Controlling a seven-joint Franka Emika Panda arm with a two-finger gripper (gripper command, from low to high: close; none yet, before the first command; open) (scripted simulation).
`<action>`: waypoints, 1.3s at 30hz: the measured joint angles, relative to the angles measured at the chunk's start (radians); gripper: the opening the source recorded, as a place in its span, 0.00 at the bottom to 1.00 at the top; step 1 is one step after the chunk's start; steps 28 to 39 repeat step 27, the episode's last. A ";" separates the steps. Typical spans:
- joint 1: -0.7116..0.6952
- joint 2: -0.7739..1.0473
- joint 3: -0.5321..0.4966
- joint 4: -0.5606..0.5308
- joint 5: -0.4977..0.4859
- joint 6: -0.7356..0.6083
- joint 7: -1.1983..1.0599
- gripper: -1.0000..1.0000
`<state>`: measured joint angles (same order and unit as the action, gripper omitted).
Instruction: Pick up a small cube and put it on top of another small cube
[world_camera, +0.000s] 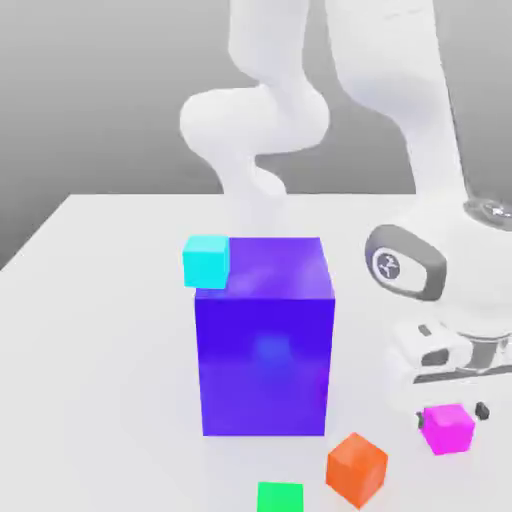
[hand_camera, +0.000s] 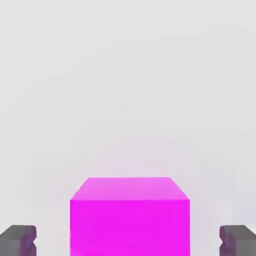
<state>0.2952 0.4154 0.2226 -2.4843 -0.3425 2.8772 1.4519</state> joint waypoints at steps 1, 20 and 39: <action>0.000 0.000 0.000 0.000 0.000 0.000 0.000 0.00; -0.332 -0.176 -0.108 0.136 0.291 -0.291 -0.089 0.00; -0.336 -0.057 -0.137 0.154 0.275 -0.189 -0.070 1.00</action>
